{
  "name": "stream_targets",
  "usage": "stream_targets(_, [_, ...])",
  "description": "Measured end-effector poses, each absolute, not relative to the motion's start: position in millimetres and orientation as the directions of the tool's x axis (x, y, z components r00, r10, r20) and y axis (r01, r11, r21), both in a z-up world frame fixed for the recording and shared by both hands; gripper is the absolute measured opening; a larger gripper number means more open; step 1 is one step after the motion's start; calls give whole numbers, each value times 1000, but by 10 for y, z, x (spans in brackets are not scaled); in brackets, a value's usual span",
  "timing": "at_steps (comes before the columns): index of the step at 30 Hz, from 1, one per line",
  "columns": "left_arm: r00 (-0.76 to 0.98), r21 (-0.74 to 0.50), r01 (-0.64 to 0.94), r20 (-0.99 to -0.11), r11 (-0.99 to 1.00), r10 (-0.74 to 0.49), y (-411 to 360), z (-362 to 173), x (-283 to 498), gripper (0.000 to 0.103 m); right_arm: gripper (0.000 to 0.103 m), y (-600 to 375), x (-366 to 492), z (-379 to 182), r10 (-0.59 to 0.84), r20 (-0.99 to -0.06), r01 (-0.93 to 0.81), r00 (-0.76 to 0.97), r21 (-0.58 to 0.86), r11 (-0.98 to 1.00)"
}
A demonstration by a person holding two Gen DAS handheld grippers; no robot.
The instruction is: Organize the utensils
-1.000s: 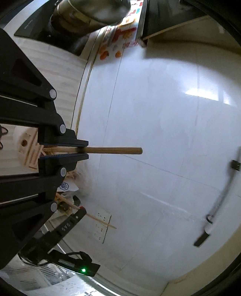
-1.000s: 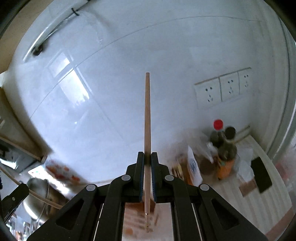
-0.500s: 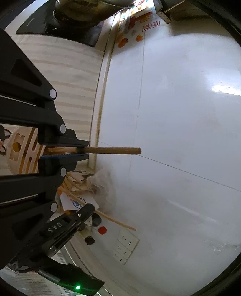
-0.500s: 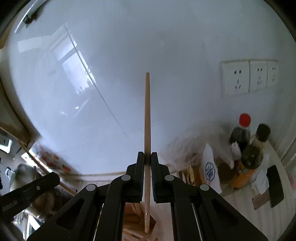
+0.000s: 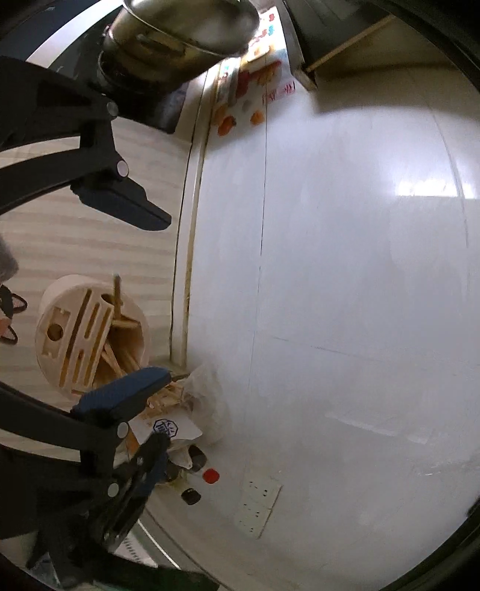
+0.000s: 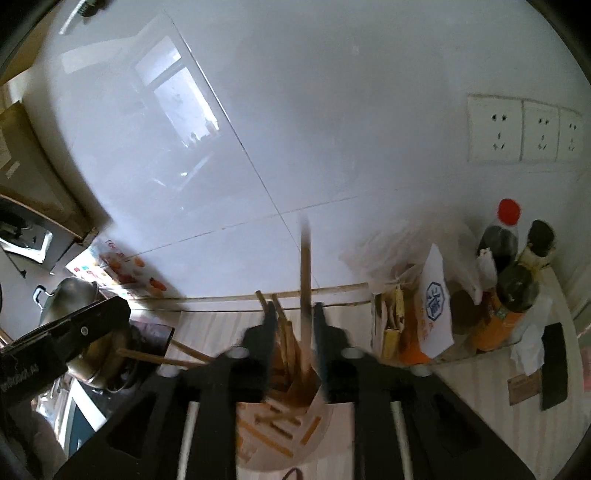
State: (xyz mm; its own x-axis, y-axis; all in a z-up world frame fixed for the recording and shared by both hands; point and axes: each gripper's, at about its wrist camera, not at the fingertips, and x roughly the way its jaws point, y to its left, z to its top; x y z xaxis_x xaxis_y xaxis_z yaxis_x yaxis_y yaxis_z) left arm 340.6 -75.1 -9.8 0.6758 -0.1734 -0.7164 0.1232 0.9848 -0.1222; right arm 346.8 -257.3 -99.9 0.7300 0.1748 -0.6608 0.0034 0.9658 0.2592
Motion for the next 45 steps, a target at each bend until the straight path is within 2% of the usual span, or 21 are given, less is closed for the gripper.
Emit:
stream_targets(1, [675,-122,112,-719,986,-166,-711,-107,3370,76,46,-2577,3428,-961,175,-657,1,733,258,966])
stream_targets(2, [675,-117,109,-720,987,-160,-677,-119,3342,81,50,-2586,3374,-921,175,-652,-1,738,258,966])
stream_targets(3, [676,-109,104,-721,989,-151,-662,-128,3316,90,50,-2594,3313,-880,174,-648,-2,742,257,966])
stream_targets(5, [686,-89,88,-717,992,-126,-610,-153,3236,97,53,-2622,3219,-799,169,-640,3,750,259,966])
stream_targets(7, [697,-63,72,-711,995,-96,-576,-196,3144,97,60,-2645,3087,-727,145,-628,17,765,245,969])
stream_targets(9, [700,-26,54,-712,998,-56,-571,-258,3070,103,70,-2665,2985,-677,109,-623,35,775,215,976])
stream_targets(11, [709,24,29,-705,999,-4,-580,-332,2983,103,89,-2652,2876,-686,42,-634,69,772,149,986])
stream_targets(14, [709,59,19,-705,998,28,-603,-430,2883,103,100,-2599,2752,-779,-63,-655,117,753,39,992])
stream_targets(17, [690,63,21,-723,998,31,-618,-536,2820,103,102,-2519,2648,-917,-139,-675,142,725,-52,989])
stream_targets(22, [692,56,20,-721,998,27,-580,-561,2638,103,103,-2430,2506,-1008,-183,-685,149,705,-109,983])
stream_targets(30, [730,33,68,-683,997,-27,-439,-314,2090,103,103,-2252,2007,-759,-218,-635,185,741,-119,976])
stream_targets(45, [778,9,149,-618,989,-112,37,227,749,103,103,-1602,400,-136,-294,-514,279,806,-108,954])
